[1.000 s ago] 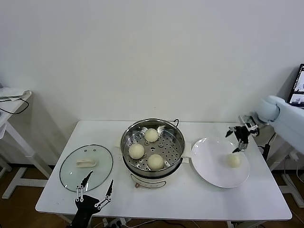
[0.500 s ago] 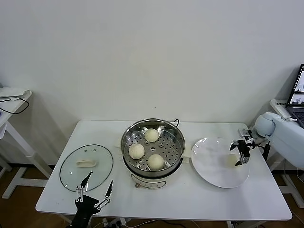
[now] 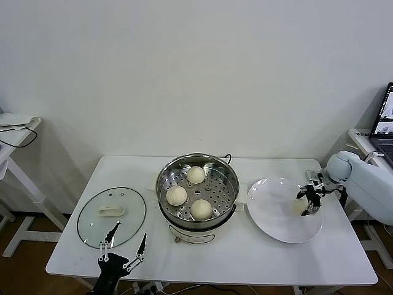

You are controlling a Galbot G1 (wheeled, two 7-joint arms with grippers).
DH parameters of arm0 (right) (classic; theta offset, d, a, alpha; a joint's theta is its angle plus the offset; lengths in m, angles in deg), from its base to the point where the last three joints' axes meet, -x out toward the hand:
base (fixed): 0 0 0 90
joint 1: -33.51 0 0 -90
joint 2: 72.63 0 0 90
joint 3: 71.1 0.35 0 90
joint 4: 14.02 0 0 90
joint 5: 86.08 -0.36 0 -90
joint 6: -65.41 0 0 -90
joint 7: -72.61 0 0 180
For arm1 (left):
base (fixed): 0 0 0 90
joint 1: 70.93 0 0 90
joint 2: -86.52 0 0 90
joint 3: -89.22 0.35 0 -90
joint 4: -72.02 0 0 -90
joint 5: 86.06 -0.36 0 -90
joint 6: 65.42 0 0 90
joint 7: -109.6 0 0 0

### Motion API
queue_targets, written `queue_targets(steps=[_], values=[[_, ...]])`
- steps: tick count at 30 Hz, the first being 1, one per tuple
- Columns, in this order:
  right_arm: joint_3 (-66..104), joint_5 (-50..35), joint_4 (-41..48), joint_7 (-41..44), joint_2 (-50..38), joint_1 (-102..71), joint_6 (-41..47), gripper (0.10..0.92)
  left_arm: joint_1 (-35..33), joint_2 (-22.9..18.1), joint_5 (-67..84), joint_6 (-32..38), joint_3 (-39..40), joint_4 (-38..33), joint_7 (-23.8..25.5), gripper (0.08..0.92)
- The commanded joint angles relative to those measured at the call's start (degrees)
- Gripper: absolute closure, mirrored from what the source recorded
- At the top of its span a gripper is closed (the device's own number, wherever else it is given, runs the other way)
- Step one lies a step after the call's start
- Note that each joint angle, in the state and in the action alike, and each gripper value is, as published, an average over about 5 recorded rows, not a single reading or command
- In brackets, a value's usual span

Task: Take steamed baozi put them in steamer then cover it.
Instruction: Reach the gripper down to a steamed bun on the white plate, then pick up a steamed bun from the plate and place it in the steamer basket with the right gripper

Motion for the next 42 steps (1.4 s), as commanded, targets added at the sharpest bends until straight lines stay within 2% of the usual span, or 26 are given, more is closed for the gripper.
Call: queue_targets(steps=[1, 6, 12, 17, 24, 30, 42], values=[[-1.07, 0.33, -1.63, 1.82, -0.59, 2.07, 0.48, 0.381, 0.02, 0.09, -0.14, 0.04, 0.33, 0.01, 0.09, 0.177], [-5.42, -1.63, -6.65, 6.69, -1.88, 11.26, 0.74, 0.402, 0.24, 0.27, -0.32, 0.01, 0.74, -0.25, 0.17, 0.177], [-18.13, -11.34, -14.75, 14.75, -0.49, 28.2, 3.24, 0.406, 0.68, 0.57, -0.49, -0.02, 1.26, -0.34, 0.13, 0.177], [-26.07, -20.42, -20.52, 17.18, 4.4, 39.79, 7.32, 0.408, 0.76, 0.93, -0.49, -0.05, 1.49, -0.55, 0.05, 0.177], [-31.65, -29.15, -27.43, 13.46, 11.8, 45.99, 11.54, 0.416, 0.96, 1.19, -0.54, -0.28, 1.64, -0.66, -0.02, 0.177], [-33.58, -33.33, -29.26, 7.87, 17.62, 45.8, 14.37, 0.415, 1.44, 0.97, -0.7, -0.61, 2.29, -0.69, -0.1, 0.177], [-35.44, -32.57, -26.1, 2.11, 25.19, 39.53, 16.88, 0.42, 1.67, 0.85, -1.01, -1.36, 1.88, -0.29, -0.42, 0.177]])
